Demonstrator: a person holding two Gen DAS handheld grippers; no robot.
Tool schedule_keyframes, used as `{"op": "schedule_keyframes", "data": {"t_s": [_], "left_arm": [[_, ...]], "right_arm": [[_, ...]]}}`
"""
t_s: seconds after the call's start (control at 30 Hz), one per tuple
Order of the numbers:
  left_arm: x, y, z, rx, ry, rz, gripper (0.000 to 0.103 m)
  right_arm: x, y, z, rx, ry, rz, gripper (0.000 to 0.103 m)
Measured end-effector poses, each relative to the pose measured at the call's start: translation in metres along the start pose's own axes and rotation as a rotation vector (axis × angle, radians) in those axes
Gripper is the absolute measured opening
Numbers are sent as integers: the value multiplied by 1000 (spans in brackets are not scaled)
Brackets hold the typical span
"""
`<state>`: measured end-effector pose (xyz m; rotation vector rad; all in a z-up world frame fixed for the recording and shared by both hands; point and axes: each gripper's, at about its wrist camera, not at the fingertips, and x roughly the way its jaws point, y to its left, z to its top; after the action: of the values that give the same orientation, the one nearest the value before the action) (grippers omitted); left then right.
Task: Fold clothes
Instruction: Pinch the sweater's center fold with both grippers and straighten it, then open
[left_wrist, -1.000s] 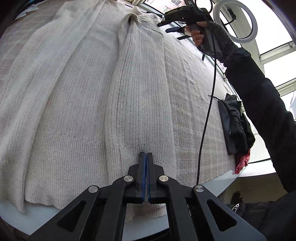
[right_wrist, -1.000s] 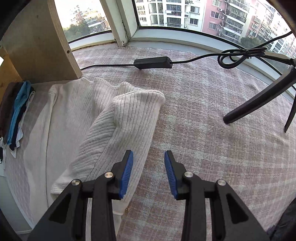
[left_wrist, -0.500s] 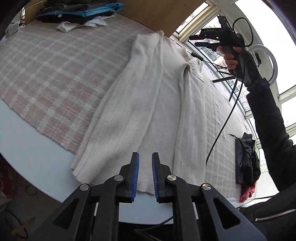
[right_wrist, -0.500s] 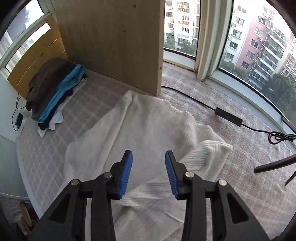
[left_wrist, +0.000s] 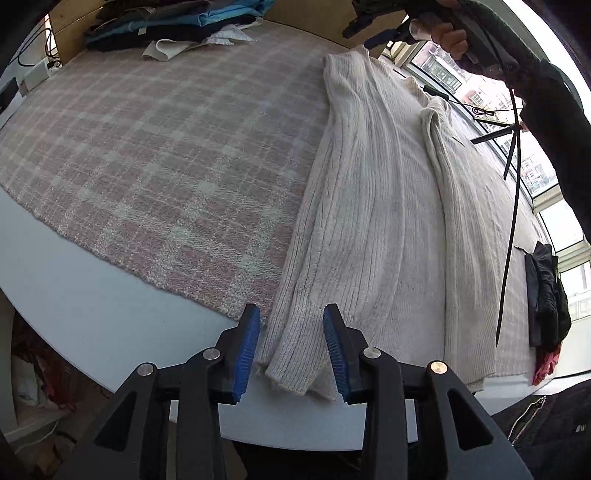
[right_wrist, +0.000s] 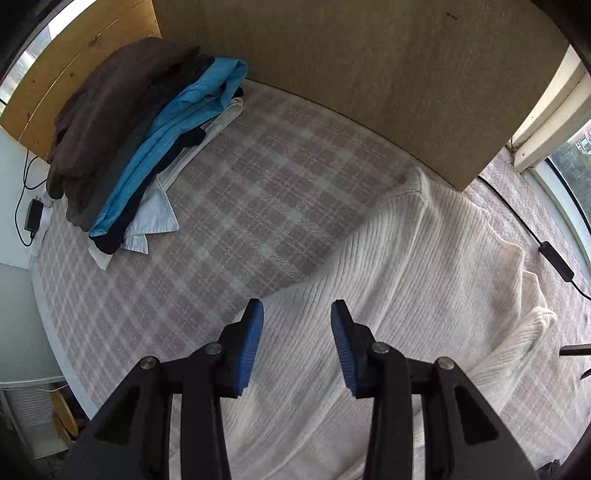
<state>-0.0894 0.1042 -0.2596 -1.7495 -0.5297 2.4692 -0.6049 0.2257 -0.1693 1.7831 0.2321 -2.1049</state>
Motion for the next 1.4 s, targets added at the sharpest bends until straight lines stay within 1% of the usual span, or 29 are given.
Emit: {"op": "schedule_keyframes", "data": {"t_s": [0.07,0.1,0.13,0.17,0.23,0.33,0.4,0.5,0.6,0.63,0.67,0.7,0.8,0.83,0.9,0.97,1.1,1.23,1.33,1.4], "left_arm": [[1,1,1,20,-9,-39,32],[1,2,1,29,-9,-54,32],[1,3,1,38,-6,-64,28],[1,5,2,46,-3,-75,18],[2,11,4,37,0,-104,13],[3,18,6,44,13,-152,11],[3,19,8,65,20,-165,11],[2,20,9,94,28,-180,11],[2,21,10,114,34,-193,10],[2,21,10,118,34,-195,10],[1,21,10,123,34,-195,10],[0,20,9,128,33,-195,9],[-2,18,8,133,24,-192,8],[-3,18,8,132,18,-192,8],[-9,15,5,130,0,-183,8],[-16,9,3,133,-22,-171,8],[-31,-14,-2,179,-68,-129,8],[-41,-44,-8,240,-92,-108,8],[-40,-71,-13,301,-92,-88,8],[-35,-87,-18,340,-77,-84,8]], "right_arm": [[-3,5,6,26,2,-7,39],[-4,8,9,33,8,-15,41],[-1,13,12,33,19,-34,47],[2,17,15,31,31,-56,47],[11,27,18,20,52,-115,47],[30,41,16,24,105,-170,47],[40,49,12,17,142,-198,47],[48,59,8,-3,165,-267,47],[58,59,5,14,199,-283,47],[61,58,3,15,211,-279,44],[65,57,1,15,223,-270,34],[69,56,-2,15,229,-270,30],[65,55,-6,-4,194,-268,23],[62,53,-6,3,184,-257,18],[52,44,-7,38,157,-197,16],[40,31,-10,68,119,-112,15],[10,-11,-29,151,23,66,14],[-16,-66,-59,247,-99,229,13],[-24,-110,-86,321,-173,348,13],[-24,-135,-105,362,-213,403,13]]}}
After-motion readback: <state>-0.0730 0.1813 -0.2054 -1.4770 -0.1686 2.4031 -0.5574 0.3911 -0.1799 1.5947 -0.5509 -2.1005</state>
